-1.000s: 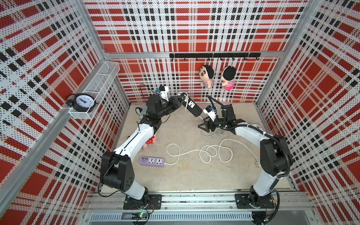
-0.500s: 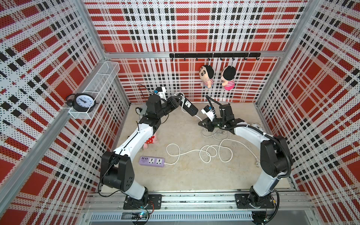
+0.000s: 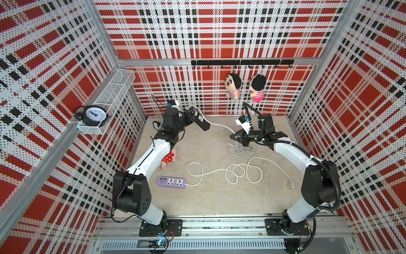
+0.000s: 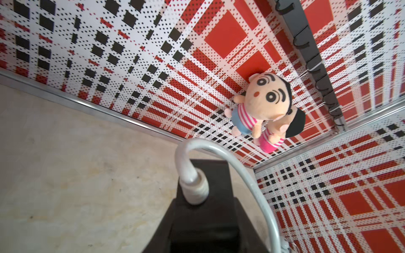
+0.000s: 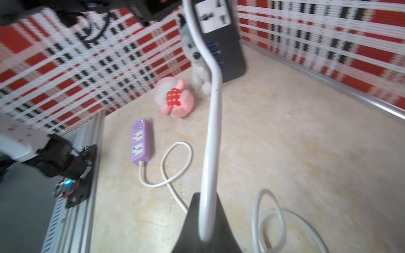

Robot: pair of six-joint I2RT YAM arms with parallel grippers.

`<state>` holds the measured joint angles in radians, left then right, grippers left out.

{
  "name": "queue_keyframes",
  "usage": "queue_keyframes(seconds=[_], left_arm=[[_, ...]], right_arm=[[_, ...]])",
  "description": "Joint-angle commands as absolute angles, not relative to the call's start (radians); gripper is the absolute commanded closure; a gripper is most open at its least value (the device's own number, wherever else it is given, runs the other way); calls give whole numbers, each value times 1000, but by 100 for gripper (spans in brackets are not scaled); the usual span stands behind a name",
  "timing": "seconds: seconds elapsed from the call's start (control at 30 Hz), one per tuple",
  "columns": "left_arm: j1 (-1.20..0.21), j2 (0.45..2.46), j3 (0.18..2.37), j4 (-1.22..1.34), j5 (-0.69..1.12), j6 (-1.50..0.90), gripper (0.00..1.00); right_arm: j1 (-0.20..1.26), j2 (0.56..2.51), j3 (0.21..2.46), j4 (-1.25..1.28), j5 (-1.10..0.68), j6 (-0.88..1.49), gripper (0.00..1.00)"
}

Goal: Unwrap the cord wrapped around the power strip
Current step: Unwrap the power cord from the power strip, then place the power strip at the center of the board.

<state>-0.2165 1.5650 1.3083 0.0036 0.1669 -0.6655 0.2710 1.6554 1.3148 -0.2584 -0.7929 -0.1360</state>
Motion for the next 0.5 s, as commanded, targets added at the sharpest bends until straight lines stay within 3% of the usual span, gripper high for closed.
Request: queue_keyframes(seconds=[0.0,0.2,0.47], left_arm=[[-191,1602,1433,-142,195,-504,100],[-188,1809,1735,-618,445,-172,100],[-233,1963,1784,-803,427,11,100]], right_arm=[[247,1685,1434,-347,-476,-129,100],[213,1742,1538,-431,-355,-53,100],[228,1847,1653,-614,-304,21,100]])
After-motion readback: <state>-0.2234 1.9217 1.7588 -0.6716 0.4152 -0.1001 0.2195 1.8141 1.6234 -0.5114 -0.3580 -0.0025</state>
